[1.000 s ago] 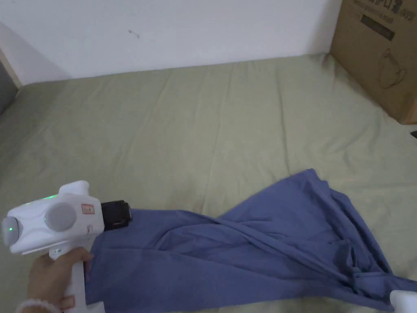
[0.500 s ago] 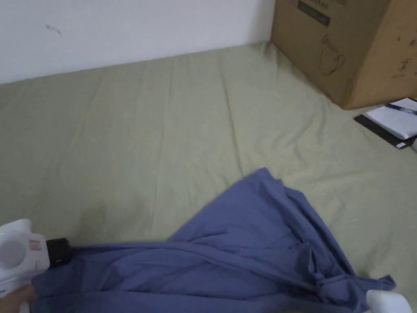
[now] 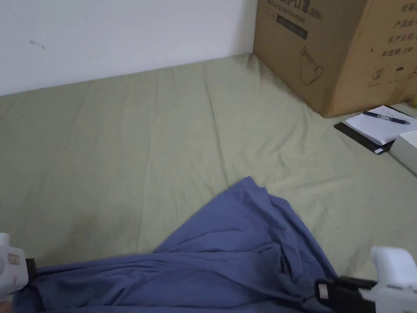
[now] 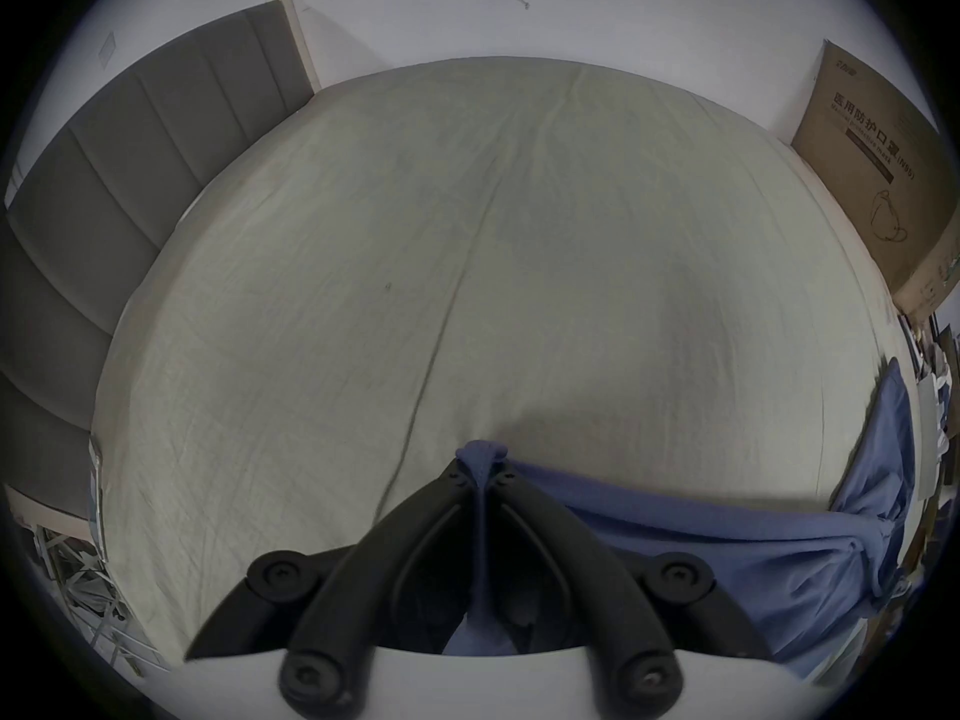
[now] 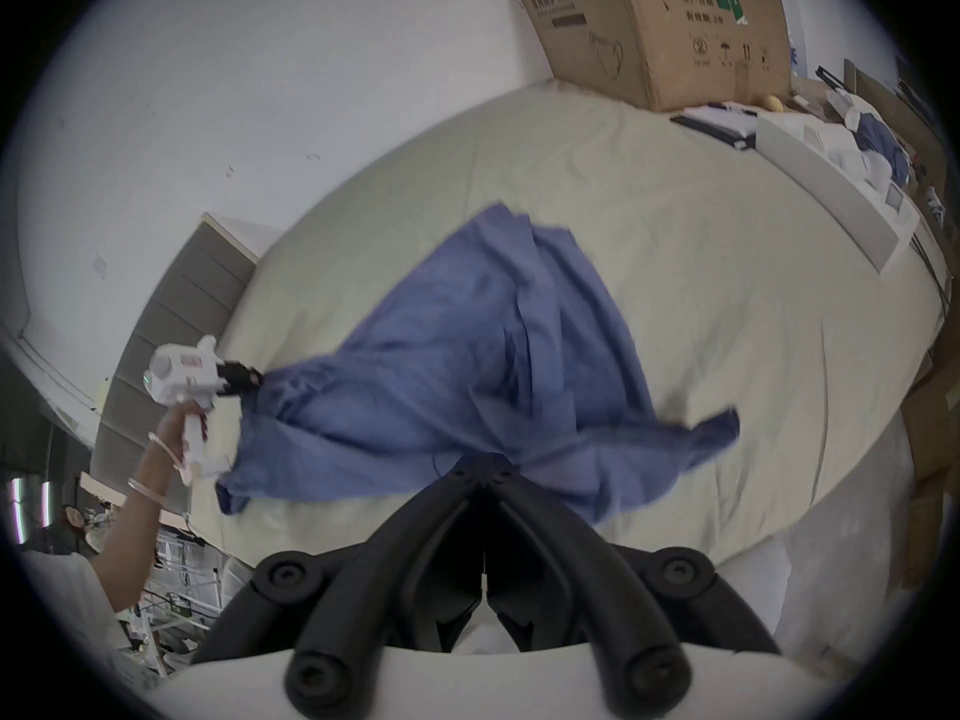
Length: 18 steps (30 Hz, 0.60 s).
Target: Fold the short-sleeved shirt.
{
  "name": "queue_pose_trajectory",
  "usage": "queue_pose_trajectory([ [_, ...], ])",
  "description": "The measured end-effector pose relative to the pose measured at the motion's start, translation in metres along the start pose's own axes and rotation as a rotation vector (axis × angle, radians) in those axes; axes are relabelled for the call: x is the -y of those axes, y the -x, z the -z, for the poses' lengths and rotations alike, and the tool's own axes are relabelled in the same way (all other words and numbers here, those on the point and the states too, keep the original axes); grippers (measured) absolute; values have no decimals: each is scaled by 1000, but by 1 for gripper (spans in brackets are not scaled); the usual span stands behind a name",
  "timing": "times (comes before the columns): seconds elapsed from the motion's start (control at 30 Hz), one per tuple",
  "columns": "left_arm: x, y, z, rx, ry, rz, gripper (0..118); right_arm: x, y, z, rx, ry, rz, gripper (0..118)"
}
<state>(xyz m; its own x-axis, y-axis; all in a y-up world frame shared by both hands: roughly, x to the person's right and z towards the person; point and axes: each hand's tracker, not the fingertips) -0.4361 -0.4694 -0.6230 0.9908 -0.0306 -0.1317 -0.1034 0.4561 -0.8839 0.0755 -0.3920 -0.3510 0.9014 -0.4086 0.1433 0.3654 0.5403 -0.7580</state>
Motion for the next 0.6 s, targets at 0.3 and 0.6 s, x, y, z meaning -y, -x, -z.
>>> queue_pose_trajectory([
  [0.3, 1, -4, 3, -18, -2, 28, 0, -80, 0, 55, 124, 0, -114, 107],
  [0.6, 0, -2, 5, 5, 2, 2, 0, -89, -10, 151, 225, 243, -227, 94],
])
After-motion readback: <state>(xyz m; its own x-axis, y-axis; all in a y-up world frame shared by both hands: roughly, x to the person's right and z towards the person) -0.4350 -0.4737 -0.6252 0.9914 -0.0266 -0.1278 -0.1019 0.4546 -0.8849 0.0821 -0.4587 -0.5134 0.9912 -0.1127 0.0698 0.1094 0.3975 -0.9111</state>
